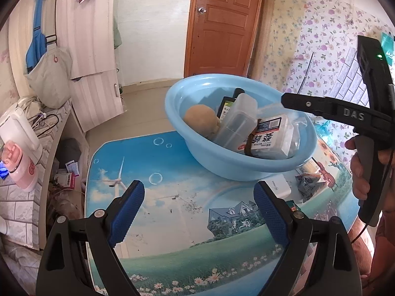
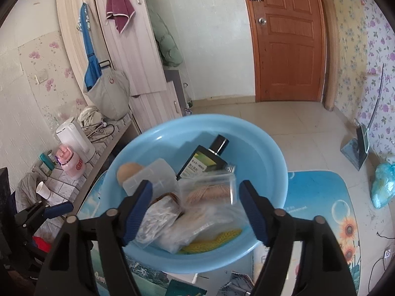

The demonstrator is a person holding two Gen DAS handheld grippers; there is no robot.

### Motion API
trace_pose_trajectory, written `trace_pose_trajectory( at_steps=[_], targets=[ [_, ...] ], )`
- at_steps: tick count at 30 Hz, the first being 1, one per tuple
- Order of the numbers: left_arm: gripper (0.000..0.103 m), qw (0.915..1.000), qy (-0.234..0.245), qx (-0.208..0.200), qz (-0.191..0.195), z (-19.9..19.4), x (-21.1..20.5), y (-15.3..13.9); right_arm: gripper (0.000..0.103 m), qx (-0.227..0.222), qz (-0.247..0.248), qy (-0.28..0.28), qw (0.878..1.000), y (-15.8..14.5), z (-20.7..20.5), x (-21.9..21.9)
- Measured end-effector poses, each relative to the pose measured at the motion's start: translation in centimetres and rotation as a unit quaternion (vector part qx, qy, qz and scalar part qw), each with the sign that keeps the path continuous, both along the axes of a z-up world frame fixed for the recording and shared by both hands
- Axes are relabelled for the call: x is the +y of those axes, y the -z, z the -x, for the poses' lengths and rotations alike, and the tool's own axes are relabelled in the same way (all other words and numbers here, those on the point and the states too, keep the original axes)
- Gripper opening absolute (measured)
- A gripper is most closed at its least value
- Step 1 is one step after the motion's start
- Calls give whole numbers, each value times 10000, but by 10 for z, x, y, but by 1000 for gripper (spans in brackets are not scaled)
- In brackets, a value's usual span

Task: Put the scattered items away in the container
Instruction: 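Lower the clear toothpick container into the basin and open the right gripper, then move both grippers from the basin toward the packets on the table mat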

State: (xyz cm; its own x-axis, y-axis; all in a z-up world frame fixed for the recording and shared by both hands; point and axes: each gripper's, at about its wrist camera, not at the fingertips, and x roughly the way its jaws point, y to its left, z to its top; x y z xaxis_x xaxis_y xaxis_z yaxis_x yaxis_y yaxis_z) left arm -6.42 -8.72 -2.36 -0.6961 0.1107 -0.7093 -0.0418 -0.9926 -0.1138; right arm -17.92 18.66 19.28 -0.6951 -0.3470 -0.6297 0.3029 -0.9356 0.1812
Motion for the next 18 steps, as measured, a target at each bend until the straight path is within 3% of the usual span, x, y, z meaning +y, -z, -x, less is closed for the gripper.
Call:
trace_pose_trajectory(
  at_steps=[9, 18],
  targets=[
    [90, 9999, 129, 5, 60, -4, 12, -1, 77, 9, 44, 292, 9996, 4, -29, 34],
    [90, 9993, 367, -75, 26, -9, 37, 6, 77, -340, -43, 751, 9966, 34, -60, 80]
  ],
)
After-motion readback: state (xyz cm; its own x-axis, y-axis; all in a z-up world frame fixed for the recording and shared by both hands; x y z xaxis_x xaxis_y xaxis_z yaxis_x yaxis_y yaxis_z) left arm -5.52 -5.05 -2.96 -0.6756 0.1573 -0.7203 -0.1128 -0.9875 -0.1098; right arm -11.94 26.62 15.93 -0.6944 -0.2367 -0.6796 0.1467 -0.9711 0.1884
